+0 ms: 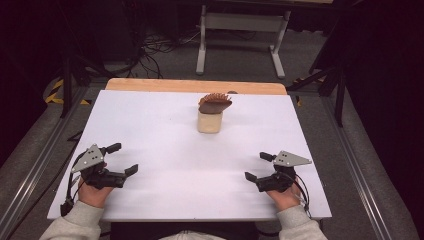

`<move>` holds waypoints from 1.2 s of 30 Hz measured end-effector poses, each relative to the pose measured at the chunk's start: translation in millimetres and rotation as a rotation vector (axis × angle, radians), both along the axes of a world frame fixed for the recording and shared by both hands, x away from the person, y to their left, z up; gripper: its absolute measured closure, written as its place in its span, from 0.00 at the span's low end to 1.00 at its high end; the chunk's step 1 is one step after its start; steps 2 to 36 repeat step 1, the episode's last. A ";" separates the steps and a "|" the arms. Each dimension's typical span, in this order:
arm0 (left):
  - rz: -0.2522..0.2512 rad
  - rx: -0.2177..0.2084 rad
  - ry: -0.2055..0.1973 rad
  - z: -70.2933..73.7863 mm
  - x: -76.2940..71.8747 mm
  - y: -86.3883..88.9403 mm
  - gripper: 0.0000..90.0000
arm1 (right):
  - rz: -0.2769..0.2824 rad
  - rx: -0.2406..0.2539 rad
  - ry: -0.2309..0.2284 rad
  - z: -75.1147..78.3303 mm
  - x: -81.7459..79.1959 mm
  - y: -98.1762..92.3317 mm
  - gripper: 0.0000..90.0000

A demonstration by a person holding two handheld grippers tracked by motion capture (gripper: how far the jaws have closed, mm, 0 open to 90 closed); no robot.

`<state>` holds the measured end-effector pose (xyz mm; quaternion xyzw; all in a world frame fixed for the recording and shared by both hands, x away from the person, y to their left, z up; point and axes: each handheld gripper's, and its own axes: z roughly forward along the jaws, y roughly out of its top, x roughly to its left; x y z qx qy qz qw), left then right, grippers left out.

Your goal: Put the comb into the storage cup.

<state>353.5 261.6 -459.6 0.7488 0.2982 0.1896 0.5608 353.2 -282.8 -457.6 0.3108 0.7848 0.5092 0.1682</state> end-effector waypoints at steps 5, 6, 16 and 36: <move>0.002 0.003 0.003 0.1 0.4 0.4 0.01 | 0.000 0.002 -0.001 0.1 -0.1 -0.1 0.04; 0.002 0.003 0.003 0.1 0.4 0.4 0.01 | 0.000 0.002 -0.001 0.1 -0.1 -0.1 0.04; 0.002 0.003 0.003 0.1 0.4 0.4 0.01 | 0.000 0.002 -0.001 0.1 -0.1 -0.1 0.04; 0.002 0.003 0.003 0.1 0.4 0.4 0.01 | 0.000 0.002 -0.001 0.1 -0.1 -0.1 0.04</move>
